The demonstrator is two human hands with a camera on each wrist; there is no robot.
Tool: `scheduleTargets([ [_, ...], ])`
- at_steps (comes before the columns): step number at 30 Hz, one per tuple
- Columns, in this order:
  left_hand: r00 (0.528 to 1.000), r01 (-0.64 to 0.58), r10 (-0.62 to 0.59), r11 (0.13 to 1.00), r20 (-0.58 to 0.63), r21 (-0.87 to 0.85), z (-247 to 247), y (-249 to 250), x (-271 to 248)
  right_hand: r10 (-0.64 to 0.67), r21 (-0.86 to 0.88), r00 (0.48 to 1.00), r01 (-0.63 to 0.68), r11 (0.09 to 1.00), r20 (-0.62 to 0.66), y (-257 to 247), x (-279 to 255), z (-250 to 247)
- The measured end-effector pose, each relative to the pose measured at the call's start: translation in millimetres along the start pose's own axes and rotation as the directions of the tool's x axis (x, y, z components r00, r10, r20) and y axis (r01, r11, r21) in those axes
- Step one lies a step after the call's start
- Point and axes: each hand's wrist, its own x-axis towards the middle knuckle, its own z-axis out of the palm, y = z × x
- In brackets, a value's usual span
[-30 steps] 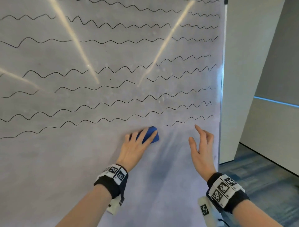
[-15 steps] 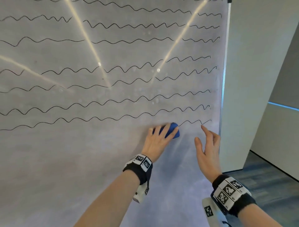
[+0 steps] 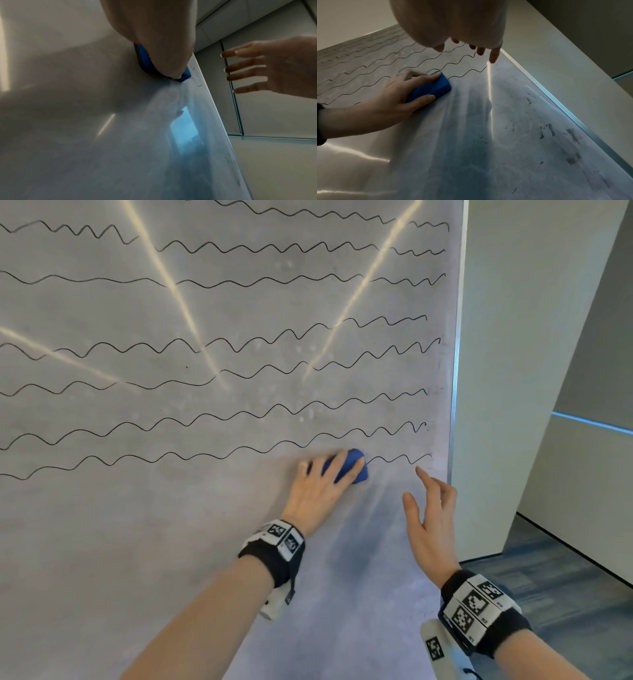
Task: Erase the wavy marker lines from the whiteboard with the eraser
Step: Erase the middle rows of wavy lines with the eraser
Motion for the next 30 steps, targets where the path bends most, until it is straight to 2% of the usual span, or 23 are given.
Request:
scheduleTargets([
  [3,0.988,-0.121,0.118,0.992,0.095,0.028,0.0,21.4,14.6,0.002,-0.023,1.0,-0.002,1.0,-0.02,5.8,2.1,-3.5],
  [5,0.981,-0.165,0.158,0.985,0.111,0.054,5.5,24.1,8.5,0.001,-0.039,1.0,-0.002,0.999,-0.017,11.2,3.5,-6.3],
  [7,0.989,-0.138,0.136,0.99,0.053,0.033,11.1,14.4,-8.2,0.003,-0.038,1.0,-0.003,0.999,-0.016,15.0,4.8,-9.3],
  [11,0.995,-0.005,0.009,0.999,-0.099,0.044,17.5,-18.9,-40.7,-0.01,-0.041,1.0,0.01,0.999,-0.005,23.3,4.9,-13.8],
  [16,0.992,0.084,-0.083,0.996,-0.091,-0.002,16.1,-5.3,-26.9,-0.018,-0.04,1.0,0.018,0.999,0.013,30.1,4.8,-14.6],
  [24,0.998,-0.037,0.036,0.999,0.059,0.012,3.8,52.0,46.3,-0.023,-0.029,1.0,0.023,0.999,-0.005,36.1,9.2,-22.9],
  [27,0.994,-0.109,0.108,0.994,0.034,0.024,12.0,49.9,31.1,-0.012,-0.036,1.0,0.012,0.999,0.008,41.7,9.6,-27.8],
  [30,0.996,-0.075,0.076,0.997,-0.044,0.033,21.9,30.9,-2.1,-0.001,-0.033,1.0,0.002,0.999,0.03,45.5,11.4,-32.0],
])
